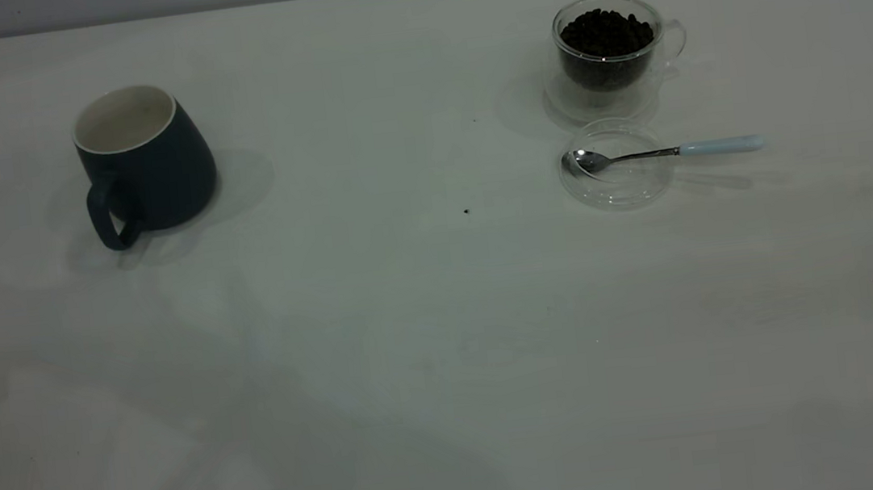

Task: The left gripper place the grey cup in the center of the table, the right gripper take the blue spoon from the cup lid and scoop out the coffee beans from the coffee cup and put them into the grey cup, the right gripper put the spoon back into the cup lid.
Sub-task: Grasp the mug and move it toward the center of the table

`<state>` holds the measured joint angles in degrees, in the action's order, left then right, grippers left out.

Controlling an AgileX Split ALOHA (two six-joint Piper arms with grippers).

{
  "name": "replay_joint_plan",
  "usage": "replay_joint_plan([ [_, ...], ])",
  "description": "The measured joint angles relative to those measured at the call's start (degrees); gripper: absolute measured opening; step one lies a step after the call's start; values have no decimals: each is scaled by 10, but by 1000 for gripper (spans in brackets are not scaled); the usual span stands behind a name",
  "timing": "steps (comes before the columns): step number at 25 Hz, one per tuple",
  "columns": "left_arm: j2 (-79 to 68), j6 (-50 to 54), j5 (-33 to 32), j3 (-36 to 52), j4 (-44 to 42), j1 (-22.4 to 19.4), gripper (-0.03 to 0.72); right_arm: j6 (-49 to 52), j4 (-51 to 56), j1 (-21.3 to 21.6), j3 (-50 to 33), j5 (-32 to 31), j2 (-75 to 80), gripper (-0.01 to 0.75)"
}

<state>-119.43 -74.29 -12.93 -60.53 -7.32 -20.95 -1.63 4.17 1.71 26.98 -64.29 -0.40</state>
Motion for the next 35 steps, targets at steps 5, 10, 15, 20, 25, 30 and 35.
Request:
replay_joint_plan([
  [5,-34,-35,-17,-76,73,0,466,0,0,0,0,0,0,588],
  [10,-47,-174,-100,-134,239,0,466,0,0,0,0,0,0,588],
  [15,-48,-333,-151,-163,380,2,466,0,0,0,0,0,0,588],
  [20,-59,-422,-161,-186,447,15,466,0,0,0,0,0,0,588],
  [25,-88,-435,-161,-199,452,37,466,0,-1,0,0,0,0,588],
  [30,-102,-440,-162,-200,452,70,466,0,-1,0,0,0,0,588],
  [35,-120,-442,-155,-200,452,103,466,0,-1,0,0,0,0,588],
])
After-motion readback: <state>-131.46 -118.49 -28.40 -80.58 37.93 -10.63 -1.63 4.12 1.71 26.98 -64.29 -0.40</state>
